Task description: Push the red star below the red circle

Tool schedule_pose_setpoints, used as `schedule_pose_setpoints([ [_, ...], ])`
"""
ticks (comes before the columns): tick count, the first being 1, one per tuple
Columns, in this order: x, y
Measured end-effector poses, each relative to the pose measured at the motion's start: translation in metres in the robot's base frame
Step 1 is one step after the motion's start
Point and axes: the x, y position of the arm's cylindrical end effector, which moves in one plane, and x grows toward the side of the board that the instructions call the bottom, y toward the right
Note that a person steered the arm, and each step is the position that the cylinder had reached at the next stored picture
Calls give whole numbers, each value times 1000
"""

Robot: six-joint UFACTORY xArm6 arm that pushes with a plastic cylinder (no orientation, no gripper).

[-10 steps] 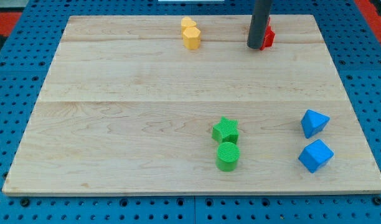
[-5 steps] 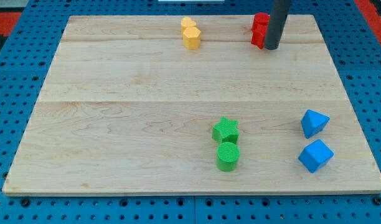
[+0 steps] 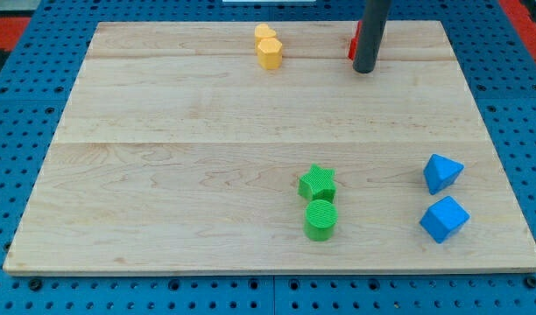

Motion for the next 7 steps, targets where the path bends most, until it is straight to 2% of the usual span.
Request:
schedule_pose_setpoints([
  [4, -25, 3],
  [7, 5, 1],
])
